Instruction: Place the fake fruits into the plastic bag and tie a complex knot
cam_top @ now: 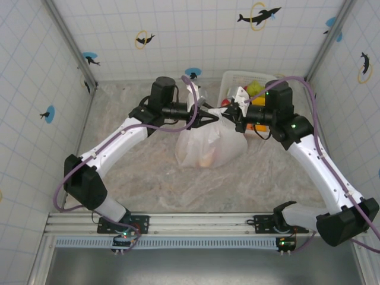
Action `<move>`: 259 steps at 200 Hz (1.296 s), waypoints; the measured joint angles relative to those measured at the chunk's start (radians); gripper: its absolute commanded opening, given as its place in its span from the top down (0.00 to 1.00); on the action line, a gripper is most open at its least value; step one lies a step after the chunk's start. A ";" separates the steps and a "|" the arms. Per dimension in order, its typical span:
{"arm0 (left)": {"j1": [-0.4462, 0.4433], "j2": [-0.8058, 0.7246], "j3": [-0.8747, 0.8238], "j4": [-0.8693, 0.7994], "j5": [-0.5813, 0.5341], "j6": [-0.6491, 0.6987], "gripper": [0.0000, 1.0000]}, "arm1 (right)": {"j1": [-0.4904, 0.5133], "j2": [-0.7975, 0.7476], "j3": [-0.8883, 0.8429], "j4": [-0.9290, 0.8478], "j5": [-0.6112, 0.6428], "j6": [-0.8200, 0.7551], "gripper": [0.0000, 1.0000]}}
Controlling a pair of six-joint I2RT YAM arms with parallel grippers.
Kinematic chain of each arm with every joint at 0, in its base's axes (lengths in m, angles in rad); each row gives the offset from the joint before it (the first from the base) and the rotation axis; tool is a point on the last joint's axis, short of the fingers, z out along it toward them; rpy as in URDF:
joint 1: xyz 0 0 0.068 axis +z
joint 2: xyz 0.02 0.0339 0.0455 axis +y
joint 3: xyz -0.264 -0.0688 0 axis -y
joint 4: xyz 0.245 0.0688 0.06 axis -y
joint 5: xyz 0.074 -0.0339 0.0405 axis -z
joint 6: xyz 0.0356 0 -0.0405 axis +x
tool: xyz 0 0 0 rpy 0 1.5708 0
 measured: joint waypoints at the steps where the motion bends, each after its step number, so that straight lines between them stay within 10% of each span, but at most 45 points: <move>1: 0.000 0.000 0.000 -0.001 0.000 -0.001 0.74 | 0.000 0.000 0.000 0.000 0.000 0.000 0.95; 40: -0.002 0.000 0.000 -0.009 0.001 0.013 0.92 | 0.000 -0.001 -0.003 -0.002 0.032 -0.012 0.87; 159: -0.002 -0.001 0.000 -0.043 -0.036 0.085 1.00 | -0.008 -0.048 0.111 -0.410 0.219 -0.166 0.06; 259: -0.002 -0.003 0.000 -0.124 -0.055 0.254 1.00 | 0.099 0.163 0.446 -0.641 0.324 -0.309 0.15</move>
